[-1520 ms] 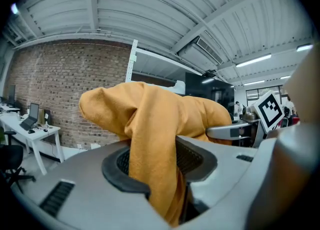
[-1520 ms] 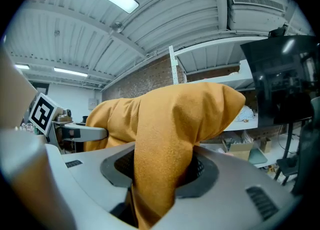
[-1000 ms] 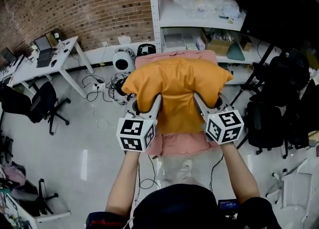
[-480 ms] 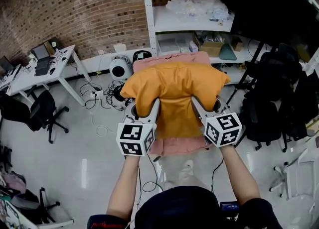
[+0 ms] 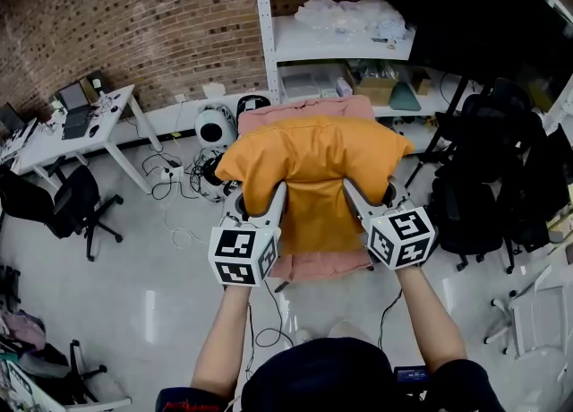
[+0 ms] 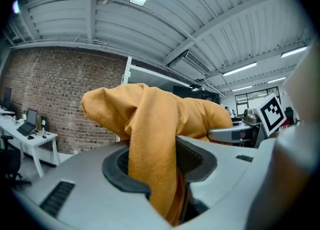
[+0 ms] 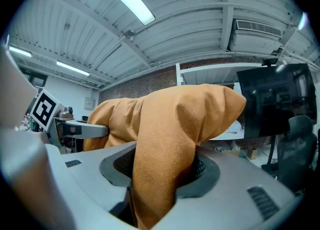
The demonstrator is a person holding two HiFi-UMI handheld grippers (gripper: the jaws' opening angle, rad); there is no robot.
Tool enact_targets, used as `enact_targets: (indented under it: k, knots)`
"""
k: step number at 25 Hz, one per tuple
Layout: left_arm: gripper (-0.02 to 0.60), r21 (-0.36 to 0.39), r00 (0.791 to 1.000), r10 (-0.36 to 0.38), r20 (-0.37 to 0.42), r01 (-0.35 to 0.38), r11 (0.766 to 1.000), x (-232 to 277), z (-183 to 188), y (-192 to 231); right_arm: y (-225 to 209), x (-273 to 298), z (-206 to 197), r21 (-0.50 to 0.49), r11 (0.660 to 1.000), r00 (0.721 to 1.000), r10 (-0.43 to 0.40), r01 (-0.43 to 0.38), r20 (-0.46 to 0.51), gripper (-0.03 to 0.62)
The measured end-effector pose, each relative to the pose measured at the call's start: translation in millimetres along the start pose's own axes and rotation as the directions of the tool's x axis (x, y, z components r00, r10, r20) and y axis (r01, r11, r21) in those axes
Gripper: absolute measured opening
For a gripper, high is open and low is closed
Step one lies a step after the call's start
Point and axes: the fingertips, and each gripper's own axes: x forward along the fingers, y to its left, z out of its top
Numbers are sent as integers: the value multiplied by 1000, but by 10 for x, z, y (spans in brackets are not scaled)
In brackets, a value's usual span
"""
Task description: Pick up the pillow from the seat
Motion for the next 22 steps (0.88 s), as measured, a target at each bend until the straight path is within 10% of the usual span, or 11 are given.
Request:
enact_targets:
  k: [22]
  knots:
    - [164,-2,1000,3,-5,-3,1000,-84,106,-449,-179,-408,60,-5,1000,1000,3,-3,-8,209]
